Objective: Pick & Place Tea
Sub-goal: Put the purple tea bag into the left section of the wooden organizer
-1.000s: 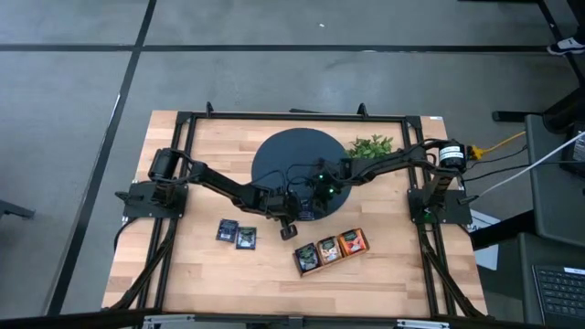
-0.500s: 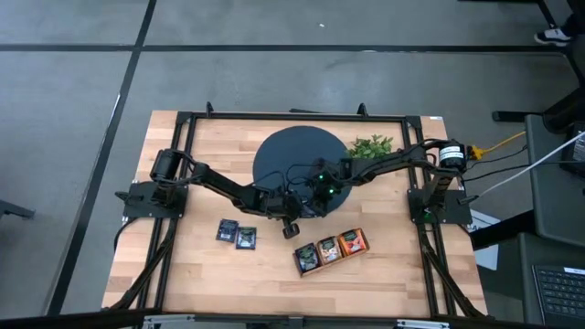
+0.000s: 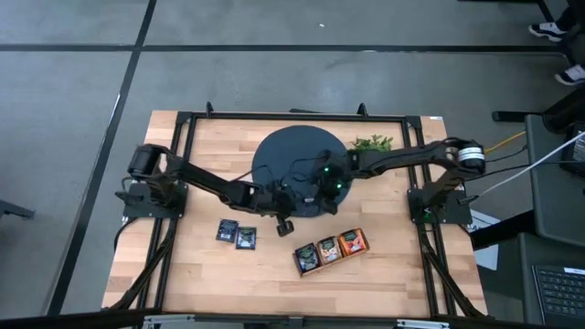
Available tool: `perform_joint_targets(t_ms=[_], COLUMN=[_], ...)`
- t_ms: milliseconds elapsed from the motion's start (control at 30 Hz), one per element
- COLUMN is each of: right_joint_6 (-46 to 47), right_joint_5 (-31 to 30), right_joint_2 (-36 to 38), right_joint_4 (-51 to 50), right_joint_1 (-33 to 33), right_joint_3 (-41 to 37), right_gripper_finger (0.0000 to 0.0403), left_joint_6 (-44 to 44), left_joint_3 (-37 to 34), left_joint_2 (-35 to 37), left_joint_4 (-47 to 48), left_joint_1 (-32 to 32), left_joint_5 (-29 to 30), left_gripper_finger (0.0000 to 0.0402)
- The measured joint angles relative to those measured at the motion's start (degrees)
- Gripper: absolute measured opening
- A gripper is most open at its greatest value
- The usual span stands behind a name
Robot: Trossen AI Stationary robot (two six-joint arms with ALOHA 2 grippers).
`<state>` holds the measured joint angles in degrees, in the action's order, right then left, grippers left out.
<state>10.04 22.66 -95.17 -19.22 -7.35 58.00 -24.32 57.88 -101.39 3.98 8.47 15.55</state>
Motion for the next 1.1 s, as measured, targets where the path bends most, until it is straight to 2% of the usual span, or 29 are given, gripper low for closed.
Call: perform_joint_targets(t_ms=[67,233,300,467,667,767,867,1000,1100], right_joint_6=[-3.32,-14.18,-17.65,-23.18,-32.08,-35.40,-37.04,-40.07,-42.34], right_joint_5=[-1.69,-9.16,-12.72,-23.96,-40.61,-48.32,-53.90,-59.71,-62.81], right_joint_2=[2.95,10.59,13.21,18.12,19.14,19.12,19.10,19.10,19.10], right_joint_4=[-2.18,-9.30,-11.23,-11.71,-7.55,-6.94,-6.07,-4.57,-4.13], right_joint_1=[0.27,3.21,5.09,10.85,16.74,18.56,19.75,20.62,20.76], right_joint_3=[0.04,0.02,0.02,0.03,0.02,0.00,0.00,0.00,0.00], right_gripper_finger=[0.0007,0.0006,0.0006,0.0005,0.0005,0.0005,0.0006,0.0006,0.0006], left_joint_6=[1.17,2.89,1.53,-6.71,-20.91,-27.17,-33.15,-40.44,-41.36], left_joint_3=[-1.23,-6.22,-8.31,-11.85,-12.34,-12.32,-12.33,-12.32,-12.32], left_joint_2=[2.08,4.28,5.47,5.91,6.00,6.02,6.02,6.04,6.04], left_joint_4=[-2.75,-16.26,-17.85,-30.25,-43.61,-47.68,-49.35,-49.23,-49.22], left_joint_1=[-0.13,-3.17,-5.31,-10.62,-15.27,-16.87,-18.18,-20.36,-22.25], left_joint_5=[-4.34,-20.41,-25.67,-35.28,-44.55,-46.74,-46.47,-41.30,-37.90], left_gripper_finger=[0.0031,0.0031,0.0031,0.0031,0.0031,0.0031,0.0031,0.0031,0.0032])
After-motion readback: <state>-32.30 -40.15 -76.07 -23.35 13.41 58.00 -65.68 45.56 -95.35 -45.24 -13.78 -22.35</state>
